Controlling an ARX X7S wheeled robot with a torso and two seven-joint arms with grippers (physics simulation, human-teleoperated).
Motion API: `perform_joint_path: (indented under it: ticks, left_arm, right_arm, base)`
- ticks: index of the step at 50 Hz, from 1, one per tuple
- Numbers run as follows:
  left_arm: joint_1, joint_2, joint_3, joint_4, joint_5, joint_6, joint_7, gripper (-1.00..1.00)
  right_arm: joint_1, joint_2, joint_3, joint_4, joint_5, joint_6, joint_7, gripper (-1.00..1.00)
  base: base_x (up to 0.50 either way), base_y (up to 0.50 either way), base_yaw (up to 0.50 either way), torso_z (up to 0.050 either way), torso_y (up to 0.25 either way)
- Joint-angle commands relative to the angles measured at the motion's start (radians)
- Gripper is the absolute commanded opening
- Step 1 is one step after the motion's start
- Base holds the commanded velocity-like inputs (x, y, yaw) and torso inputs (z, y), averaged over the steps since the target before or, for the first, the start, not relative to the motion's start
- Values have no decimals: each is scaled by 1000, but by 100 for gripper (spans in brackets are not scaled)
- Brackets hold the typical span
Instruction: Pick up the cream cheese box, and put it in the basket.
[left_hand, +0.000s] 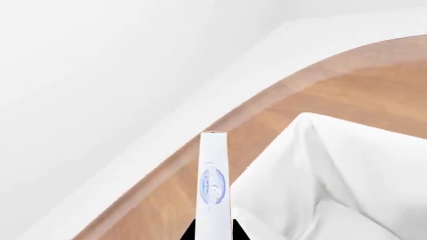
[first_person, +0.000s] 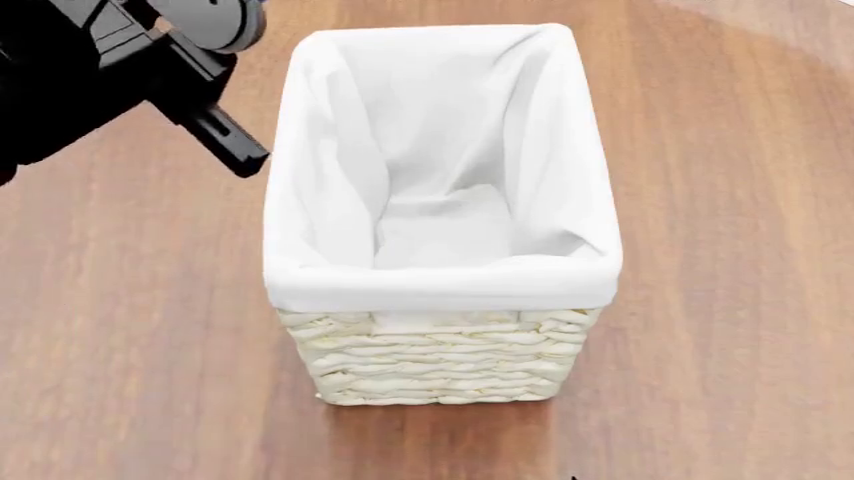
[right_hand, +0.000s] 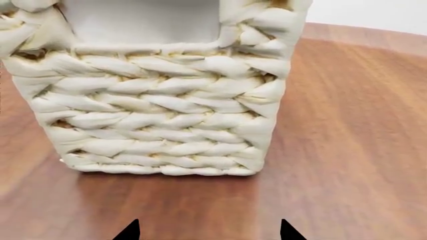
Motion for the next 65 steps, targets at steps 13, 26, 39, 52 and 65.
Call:
perform_joint_path:
  ticks: [13,26,39,52,65]
  left_arm:
    - [-173,92,266,73,-96,-100,186,-100]
    - [-134,169,206,-228,-83,109,105,-100]
    - [-106,209,230,-494,-57,273,11,-100]
    - [-131,227,249,-749,-135,419,-45,-100]
    - [-157,222,293,-812,-230,454,-79,-100]
  right_arm:
    - [-13,19,-7,-39,29,11,-5,100]
    - [-17,25,-11,-47,40,9,-7,100]
    - [-22,30,-12,-58,47,4,-4,100]
    - [-20,30,-20,-56,51,5,-3,100]
    - [-18,31,-27,-53,49,4,3,100]
  base:
    - [0,0,0,0,0]
    - [0,0,0,0,1]
    - [0,0,0,0,1]
    - [0,0,0,0,0]
    - [0,0,0,0,1]
